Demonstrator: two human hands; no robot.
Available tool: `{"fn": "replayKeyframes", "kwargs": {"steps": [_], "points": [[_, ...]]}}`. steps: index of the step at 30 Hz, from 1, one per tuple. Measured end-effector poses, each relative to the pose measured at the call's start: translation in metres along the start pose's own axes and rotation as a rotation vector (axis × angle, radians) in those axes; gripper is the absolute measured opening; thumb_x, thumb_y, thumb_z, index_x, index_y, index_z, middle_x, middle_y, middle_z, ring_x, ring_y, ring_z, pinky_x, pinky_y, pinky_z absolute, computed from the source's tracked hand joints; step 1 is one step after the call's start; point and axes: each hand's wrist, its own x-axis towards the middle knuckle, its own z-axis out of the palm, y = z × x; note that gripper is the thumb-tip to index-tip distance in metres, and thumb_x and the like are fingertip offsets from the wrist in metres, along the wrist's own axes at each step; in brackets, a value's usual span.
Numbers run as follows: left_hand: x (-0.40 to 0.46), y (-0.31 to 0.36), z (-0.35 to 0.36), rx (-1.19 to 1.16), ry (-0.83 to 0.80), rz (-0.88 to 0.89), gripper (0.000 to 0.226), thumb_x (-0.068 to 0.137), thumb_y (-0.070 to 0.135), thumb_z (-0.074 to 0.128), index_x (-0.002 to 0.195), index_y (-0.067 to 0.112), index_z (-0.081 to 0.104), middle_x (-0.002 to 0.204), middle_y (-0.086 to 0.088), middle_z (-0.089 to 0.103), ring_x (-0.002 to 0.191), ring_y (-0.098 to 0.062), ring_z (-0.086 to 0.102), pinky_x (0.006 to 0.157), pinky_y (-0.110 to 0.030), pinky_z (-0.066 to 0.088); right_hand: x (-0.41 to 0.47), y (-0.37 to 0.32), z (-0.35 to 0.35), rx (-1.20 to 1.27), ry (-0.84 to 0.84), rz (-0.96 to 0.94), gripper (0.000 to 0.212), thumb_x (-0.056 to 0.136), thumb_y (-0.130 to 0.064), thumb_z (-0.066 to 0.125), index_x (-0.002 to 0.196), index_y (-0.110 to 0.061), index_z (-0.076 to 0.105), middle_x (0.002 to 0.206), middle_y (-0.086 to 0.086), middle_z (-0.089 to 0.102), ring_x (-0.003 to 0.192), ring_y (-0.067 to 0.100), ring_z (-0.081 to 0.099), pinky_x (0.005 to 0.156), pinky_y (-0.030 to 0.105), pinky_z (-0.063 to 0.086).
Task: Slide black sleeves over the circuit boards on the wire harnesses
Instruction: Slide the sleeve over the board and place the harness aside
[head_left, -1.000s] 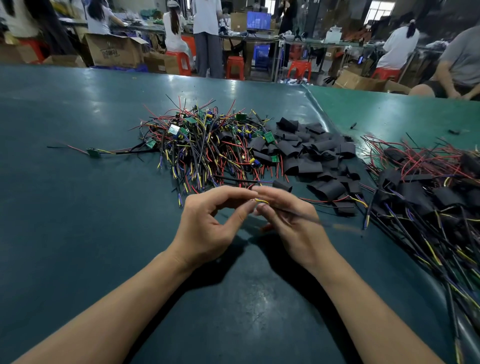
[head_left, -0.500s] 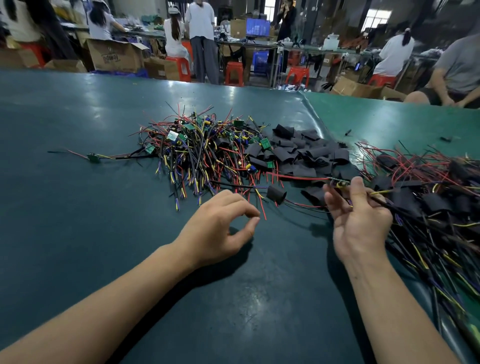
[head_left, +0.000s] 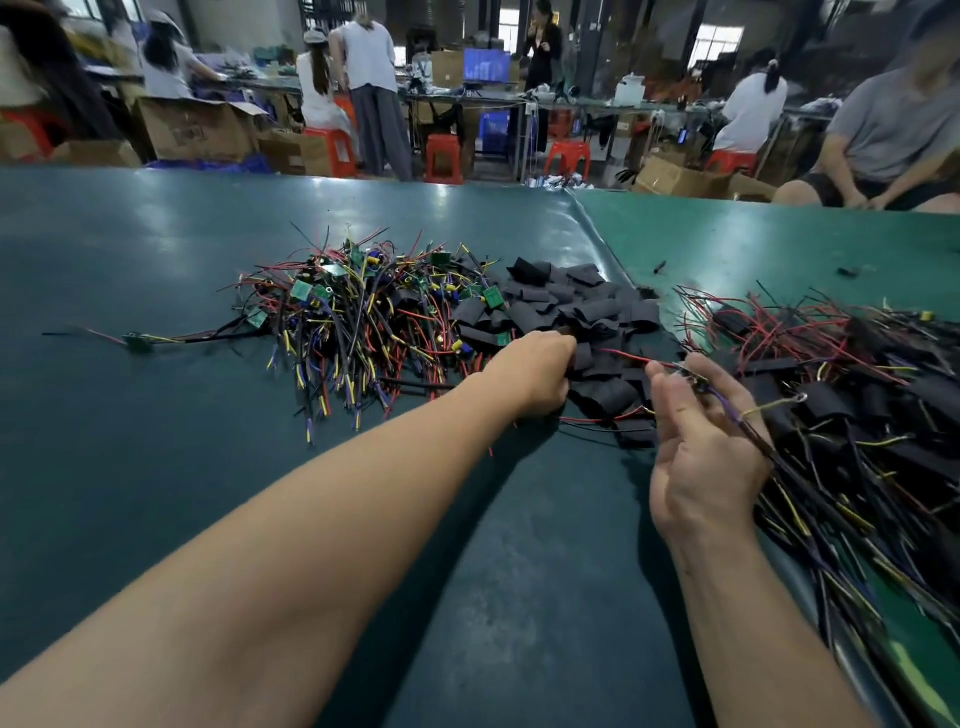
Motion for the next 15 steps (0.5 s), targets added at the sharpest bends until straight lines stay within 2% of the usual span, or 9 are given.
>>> {"fn": "replayKeyframes", "kwargs": {"steps": [2,6,9,12,15], "points": [[0.005,-0.002,0.001,-0.014,0.003,-0.037,0.02,0.088,0.016,0.057,0.103,0.005,0.063,0.111,-0.015,0.065,0.107,-0.035,0.058,0.089,-0.041,0.05,-0.001,-0.001,0.0,0.006,0.007,0.008,0.021,0.09,0.012,0.059,0.094,-0.008,0.063,0.087,0.012,0.068,0.079,0.024,0.073,0.073,0.024,0.058],[0.008,-0.003,-0.009,0.048,0.077,-0.014,0.021,0.085,0.02,0.062,0.102,0.008,0.062,0.106,-0.012,0.064,0.102,-0.034,0.058,0.086,-0.043,0.05,0.001,-0.003,-0.002,-0.028,0.039,-0.025,0.013,0.094,0.001,0.06,0.098,-0.011,0.06,0.083,0.01,0.07,0.073,0.023,0.072,0.068,0.025,0.058],[-0.008,-0.001,-0.021,-0.138,0.279,-0.058,0.026,0.084,0.017,0.064,0.108,0.007,0.056,0.105,-0.012,0.067,0.098,-0.033,0.061,0.085,-0.042,0.049,0.002,-0.005,-0.005,-0.002,0.057,-0.035,0.007,0.097,-0.007,0.059,0.098,-0.012,0.055,0.092,0.018,0.07,0.077,0.026,0.072,0.067,0.027,0.059],[-0.054,-0.01,-0.032,-0.419,0.506,-0.097,0.037,0.08,0.011,0.072,0.114,0.01,0.058,0.106,-0.005,0.071,0.097,-0.024,0.067,0.089,-0.036,0.052,0.002,-0.006,-0.007,0.008,0.058,0.013,0.006,0.097,-0.01,0.06,0.097,-0.012,0.053,0.093,0.02,0.071,0.081,0.029,0.073,0.068,0.028,0.059],[-0.119,-0.032,-0.033,-0.46,0.537,-0.114,0.042,0.077,0.005,0.078,0.115,0.011,0.063,0.103,0.0,0.072,0.094,-0.011,0.067,0.091,-0.025,0.051,-0.003,0.001,-0.002,0.02,-0.024,0.109,0.013,0.092,0.002,0.062,0.097,-0.008,0.056,0.084,0.013,0.069,0.075,0.025,0.071,0.069,0.026,0.058]]}}
